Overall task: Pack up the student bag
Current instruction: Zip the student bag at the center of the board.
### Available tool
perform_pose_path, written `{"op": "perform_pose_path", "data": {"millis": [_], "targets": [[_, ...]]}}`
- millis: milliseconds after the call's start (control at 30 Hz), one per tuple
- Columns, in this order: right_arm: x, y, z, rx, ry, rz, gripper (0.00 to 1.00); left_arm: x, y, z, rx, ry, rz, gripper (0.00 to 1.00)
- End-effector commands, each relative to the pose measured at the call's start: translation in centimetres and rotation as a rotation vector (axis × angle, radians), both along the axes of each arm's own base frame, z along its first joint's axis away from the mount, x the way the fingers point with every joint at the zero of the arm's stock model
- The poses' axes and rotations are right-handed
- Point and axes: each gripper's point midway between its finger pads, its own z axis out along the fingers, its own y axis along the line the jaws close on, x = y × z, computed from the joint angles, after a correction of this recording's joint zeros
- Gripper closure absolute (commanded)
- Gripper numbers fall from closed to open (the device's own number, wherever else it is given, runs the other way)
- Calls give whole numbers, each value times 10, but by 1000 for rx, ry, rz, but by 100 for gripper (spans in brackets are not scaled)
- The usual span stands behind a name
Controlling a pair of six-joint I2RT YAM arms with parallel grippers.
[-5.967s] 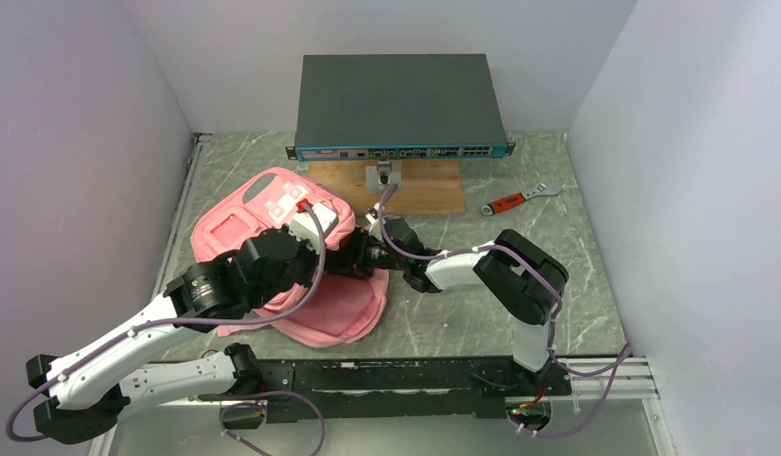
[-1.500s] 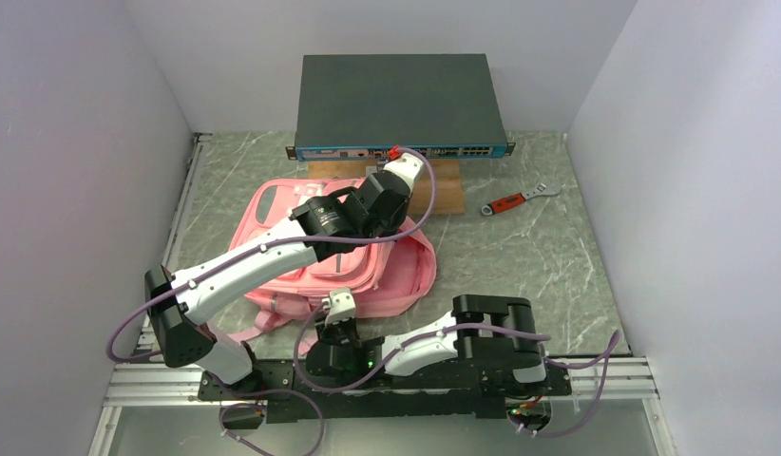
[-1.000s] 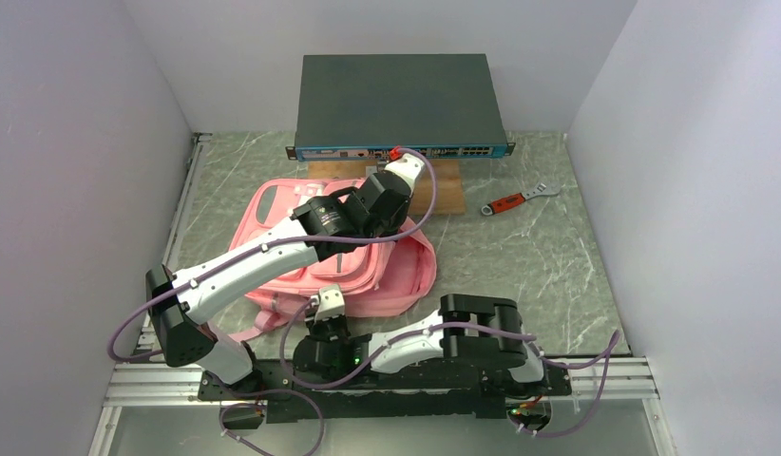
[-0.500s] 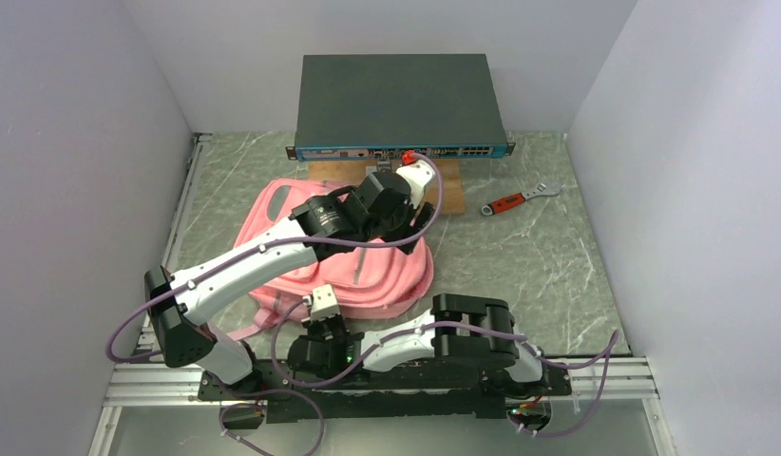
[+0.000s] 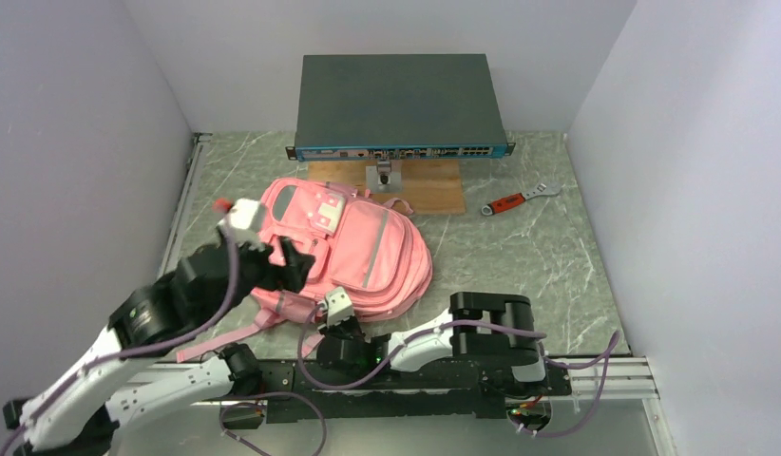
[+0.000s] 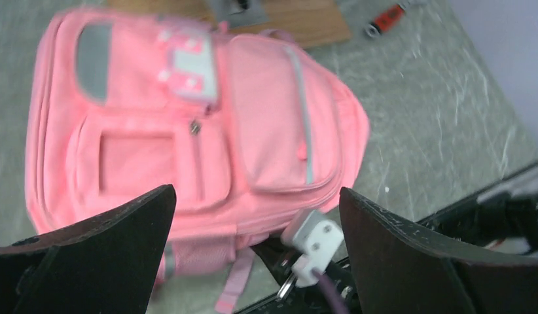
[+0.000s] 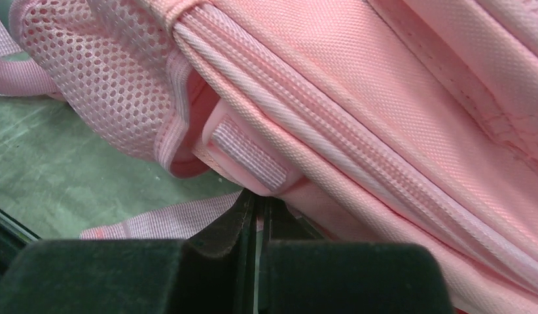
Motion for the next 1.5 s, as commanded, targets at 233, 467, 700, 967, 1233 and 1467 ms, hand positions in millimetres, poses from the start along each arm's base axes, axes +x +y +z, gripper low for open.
{"op": "perform_pose_path", "data": {"millis": [233,467,700,967,1233,1467], "targets": [[-3,1,33,89,-13,77,100,-12,38,-152,-209,422,451,0],[-24,0,26,28,49,189,100,-3,54,-216,-185,545,642,0],[-38,-30,9,-66,109,232,100,17,111,-227,-142,365,919,57],[-32,-84,9,-142,117,148,100,18,161,-204,-80,188,1093,100],[-25,-149,6,-181,182,-36,100,10,181,-191,-46,135,1140,100],[-37,-135,-3,-176,246,5,100,8,167,-194,-130,198,1103,100]]}}
